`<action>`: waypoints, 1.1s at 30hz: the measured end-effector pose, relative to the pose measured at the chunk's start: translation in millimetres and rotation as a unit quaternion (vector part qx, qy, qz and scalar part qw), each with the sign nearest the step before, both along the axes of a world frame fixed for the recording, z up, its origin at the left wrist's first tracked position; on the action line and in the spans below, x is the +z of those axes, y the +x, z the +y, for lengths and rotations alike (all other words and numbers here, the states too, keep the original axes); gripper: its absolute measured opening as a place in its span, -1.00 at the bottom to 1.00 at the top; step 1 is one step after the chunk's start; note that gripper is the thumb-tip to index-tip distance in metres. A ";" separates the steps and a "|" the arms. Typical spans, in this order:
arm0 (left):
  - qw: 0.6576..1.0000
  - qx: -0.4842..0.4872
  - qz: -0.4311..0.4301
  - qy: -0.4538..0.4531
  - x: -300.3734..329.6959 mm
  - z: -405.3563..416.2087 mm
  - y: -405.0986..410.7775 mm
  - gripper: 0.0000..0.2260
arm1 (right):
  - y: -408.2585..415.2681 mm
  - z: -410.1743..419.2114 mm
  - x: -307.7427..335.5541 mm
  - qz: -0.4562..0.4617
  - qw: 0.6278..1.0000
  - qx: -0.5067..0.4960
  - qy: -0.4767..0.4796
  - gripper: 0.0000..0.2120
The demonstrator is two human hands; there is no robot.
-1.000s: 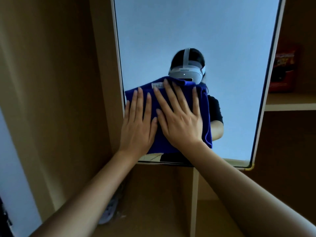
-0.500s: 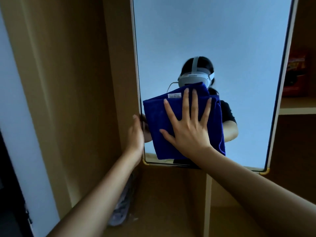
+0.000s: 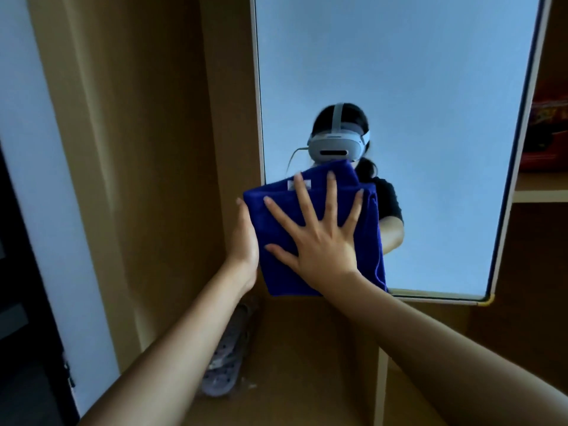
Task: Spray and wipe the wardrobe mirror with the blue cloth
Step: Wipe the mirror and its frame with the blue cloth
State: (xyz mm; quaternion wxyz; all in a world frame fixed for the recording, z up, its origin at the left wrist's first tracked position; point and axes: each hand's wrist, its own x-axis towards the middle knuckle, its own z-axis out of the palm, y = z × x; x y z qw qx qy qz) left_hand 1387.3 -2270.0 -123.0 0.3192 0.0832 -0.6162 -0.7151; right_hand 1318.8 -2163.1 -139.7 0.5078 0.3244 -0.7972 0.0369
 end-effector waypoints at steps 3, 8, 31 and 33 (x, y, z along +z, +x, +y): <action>1.000 0.005 -0.018 0.004 1.2 -2.6 3.4 -0.37 | 1.9 5.7 -16.1 -0.001 1.000 0.007 0.023 -0.27; 0.999 0.003 -0.033 0.001 3.8 0.2 10.0 -0.29 | 4.7 8.0 -12.1 -0.015 1.000 0.013 0.021 -0.30; 0.997 0.050 -0.028 -0.050 237.6 -5.0 -12.2 -0.56 | -8.7 1.9 280.5 0.025 1.000 0.008 0.003 -0.32; 0.997 0.060 -0.033 -0.047 267.5 -4.9 -12.1 -0.55 | -9.2 3.7 311.1 0.022 1.000 0.006 0.013 -0.32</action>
